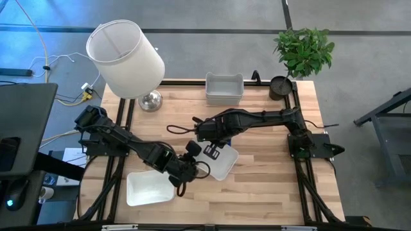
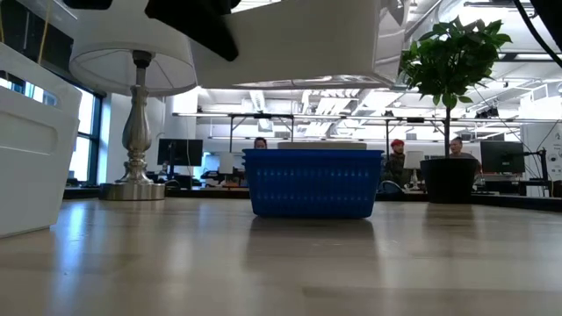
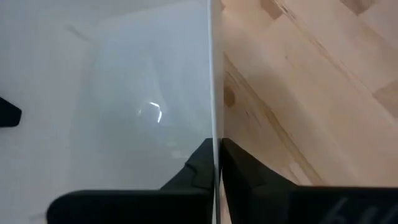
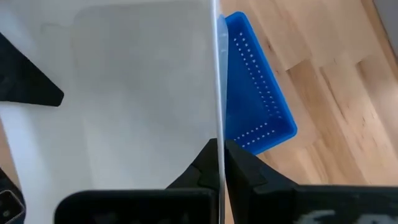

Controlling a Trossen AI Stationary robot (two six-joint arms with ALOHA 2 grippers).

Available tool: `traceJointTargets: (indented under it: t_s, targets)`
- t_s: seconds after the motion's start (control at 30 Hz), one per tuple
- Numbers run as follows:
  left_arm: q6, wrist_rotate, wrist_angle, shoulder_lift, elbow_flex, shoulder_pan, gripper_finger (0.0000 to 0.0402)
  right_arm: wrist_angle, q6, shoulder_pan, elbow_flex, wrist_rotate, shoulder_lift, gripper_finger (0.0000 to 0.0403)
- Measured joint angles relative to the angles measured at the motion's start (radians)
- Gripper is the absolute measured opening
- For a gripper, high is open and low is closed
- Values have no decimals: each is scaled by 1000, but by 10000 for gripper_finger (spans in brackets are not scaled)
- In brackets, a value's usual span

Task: Stack baskets by color
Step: Stack the right white bin on the white bin

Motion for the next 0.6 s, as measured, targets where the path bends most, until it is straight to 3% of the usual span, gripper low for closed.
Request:
traceJointTargets:
  t_s: [0.17, 0.37, 0.6]
  targets:
    - [-31, 6, -19, 0, 0, -8, 2, -7, -19, 0, 0, 23, 0, 19]
    - [-88, 17, -89, 0, -1, -12, 1, -10, -32, 0, 5, 39, -1, 87]
    - [-174, 19, -169, -3, -1, -17, 0, -27, -50, -6, 121, 71, -2, 139]
